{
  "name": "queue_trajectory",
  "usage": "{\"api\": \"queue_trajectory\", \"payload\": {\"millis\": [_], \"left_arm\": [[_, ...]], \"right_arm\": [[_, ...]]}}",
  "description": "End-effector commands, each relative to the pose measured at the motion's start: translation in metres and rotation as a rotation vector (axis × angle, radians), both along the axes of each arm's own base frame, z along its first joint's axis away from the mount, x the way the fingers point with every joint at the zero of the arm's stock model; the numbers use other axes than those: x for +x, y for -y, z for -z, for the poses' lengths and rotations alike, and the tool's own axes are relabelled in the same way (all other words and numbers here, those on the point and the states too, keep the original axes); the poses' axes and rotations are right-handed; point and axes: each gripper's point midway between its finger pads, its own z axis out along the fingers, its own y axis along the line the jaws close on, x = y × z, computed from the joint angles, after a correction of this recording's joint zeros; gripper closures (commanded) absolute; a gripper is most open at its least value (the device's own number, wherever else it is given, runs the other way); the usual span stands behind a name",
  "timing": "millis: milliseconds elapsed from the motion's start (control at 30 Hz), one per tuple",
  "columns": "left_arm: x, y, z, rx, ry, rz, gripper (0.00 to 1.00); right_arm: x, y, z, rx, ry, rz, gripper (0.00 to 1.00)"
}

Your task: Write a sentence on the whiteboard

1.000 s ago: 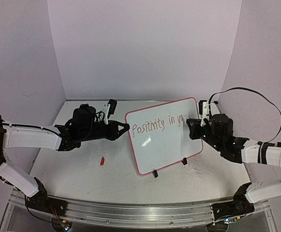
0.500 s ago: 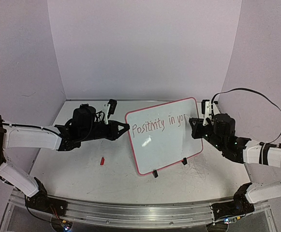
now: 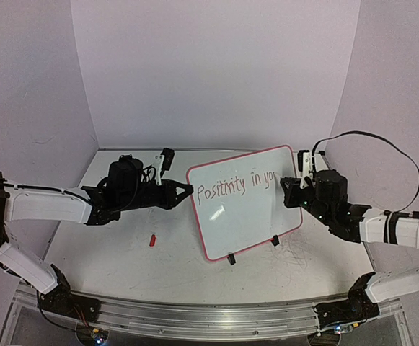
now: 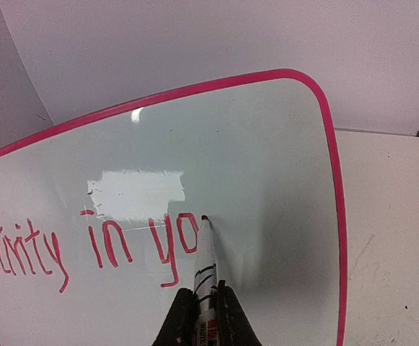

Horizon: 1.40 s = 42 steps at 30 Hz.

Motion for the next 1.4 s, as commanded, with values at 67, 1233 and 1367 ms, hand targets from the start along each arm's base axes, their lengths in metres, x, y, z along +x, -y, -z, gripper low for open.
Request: {"api": "queue_trajectory", "payload": {"millis": [67, 1233, 1367], "left_arm": [[0.010, -0.004, -0.018, 0.012, 0.066, -0.035, 1.00], [0.009, -0.004, -0.017, 0.010, 0.061, -0.033, 1.00], [0.009, -0.004, -0.018, 0.009, 0.060, -0.032, 1.00]], "right_arm": [[0.009, -0.003, -0.023, 0.025, 0.059, 0.011, 1.00], [-0.011, 0.009, 0.016, 0.019, -0.041, 0.012, 1.00], [-0.005, 0.009, 0.007, 0.016, -0.017, 0.032, 1.00]]}}
